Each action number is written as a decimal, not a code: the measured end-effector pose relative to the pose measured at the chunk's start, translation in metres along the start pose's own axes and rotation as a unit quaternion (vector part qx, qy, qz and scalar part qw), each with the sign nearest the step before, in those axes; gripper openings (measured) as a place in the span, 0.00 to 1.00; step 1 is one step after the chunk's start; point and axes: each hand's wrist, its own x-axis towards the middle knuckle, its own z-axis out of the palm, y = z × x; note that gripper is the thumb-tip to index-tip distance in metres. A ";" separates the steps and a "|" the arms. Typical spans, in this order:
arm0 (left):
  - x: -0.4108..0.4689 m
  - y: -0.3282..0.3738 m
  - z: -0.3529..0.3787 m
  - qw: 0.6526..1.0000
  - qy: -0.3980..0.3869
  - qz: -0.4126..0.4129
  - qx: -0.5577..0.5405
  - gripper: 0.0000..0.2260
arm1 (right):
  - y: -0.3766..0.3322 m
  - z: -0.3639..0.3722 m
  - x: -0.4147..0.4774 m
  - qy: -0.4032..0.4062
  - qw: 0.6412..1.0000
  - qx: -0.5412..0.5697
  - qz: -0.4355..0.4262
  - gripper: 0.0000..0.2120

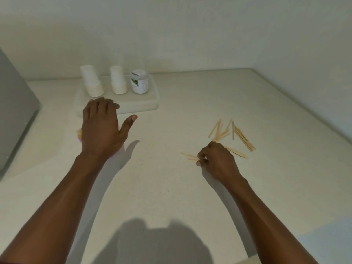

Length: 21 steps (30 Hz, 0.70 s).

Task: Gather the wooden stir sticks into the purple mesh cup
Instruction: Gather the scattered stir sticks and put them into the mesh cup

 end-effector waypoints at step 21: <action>0.008 0.222 0.102 0.949 -0.241 -0.023 -0.199 0.16 | 0.056 -0.023 -0.059 0.066 0.980 -0.171 -0.073 0.09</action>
